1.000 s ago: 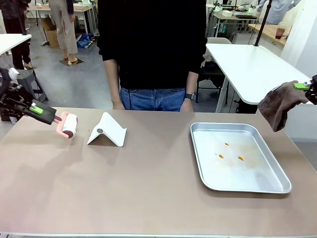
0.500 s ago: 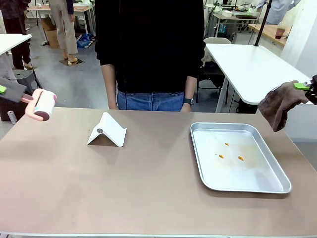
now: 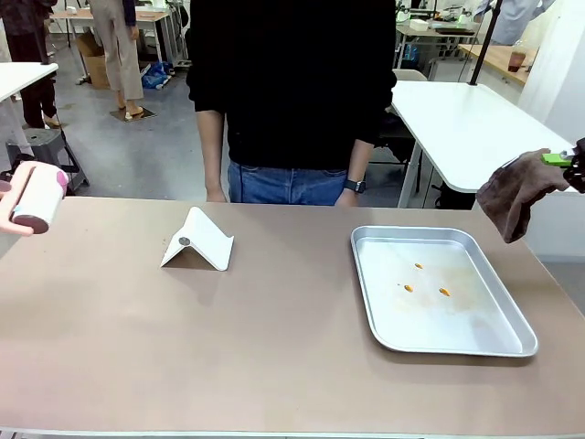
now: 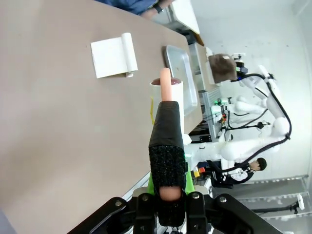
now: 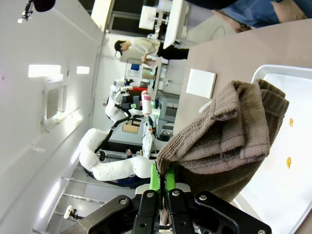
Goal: Clean the surface of the table.
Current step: If a person points to the right, clean the right side of the table with your right hand, and if they point to the left, clean the left side with your left hand.
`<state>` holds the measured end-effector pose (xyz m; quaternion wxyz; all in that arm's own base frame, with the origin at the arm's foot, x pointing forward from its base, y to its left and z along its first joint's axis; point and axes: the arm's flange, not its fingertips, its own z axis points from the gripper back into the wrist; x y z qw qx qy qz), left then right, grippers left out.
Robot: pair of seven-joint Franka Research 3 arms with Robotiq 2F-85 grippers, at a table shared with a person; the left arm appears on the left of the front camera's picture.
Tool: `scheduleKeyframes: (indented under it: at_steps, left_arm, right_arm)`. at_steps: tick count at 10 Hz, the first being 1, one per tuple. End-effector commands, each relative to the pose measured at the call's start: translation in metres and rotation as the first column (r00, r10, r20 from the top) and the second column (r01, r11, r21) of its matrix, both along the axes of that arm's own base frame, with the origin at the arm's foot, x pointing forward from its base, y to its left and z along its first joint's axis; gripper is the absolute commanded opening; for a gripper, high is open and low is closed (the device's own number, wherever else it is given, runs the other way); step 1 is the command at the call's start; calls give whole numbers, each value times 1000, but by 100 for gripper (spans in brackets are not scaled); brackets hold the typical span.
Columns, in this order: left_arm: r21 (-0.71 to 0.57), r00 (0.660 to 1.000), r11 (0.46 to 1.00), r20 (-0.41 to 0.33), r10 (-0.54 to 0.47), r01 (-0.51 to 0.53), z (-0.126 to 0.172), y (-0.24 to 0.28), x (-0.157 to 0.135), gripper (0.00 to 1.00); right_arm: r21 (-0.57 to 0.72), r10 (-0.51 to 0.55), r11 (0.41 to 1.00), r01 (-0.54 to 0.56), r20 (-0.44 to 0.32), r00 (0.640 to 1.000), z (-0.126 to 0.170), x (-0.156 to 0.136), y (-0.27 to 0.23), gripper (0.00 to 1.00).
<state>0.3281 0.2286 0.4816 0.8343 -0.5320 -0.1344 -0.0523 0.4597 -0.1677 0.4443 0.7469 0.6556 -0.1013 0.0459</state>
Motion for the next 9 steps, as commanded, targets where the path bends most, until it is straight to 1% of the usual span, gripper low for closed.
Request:
scheduleKeyframes:
  at_steps: [1,2,4,5,9]
  left_arm:
    - [-47,999,998,30,-46,47,-8,11,-7,22]
    - [-67,998,996,30,-60,62,-12,17,-10,22]
    - [-139,997,987,-1,-81,80,-26,31,-11,22]
    - [-68,999,997,8,-37,38,-18,12,-11,22]
    - [-68,999,997,8,-37,38,-18,12,-11,22]
  right_arm:
    - [10,-5,1000,5,-8,1000,6,2,-1,0]
    - [10,-5,1000,5,-8,1000,6,2,-1,0]
    - [10,-5,1000,5,-8,1000,6,2,-1,0]
    - [10,-5,1000,5,-8,1000,6,2,-1,0]
    - [10,-5,1000,5,-8,1000,6,2,-1,0]
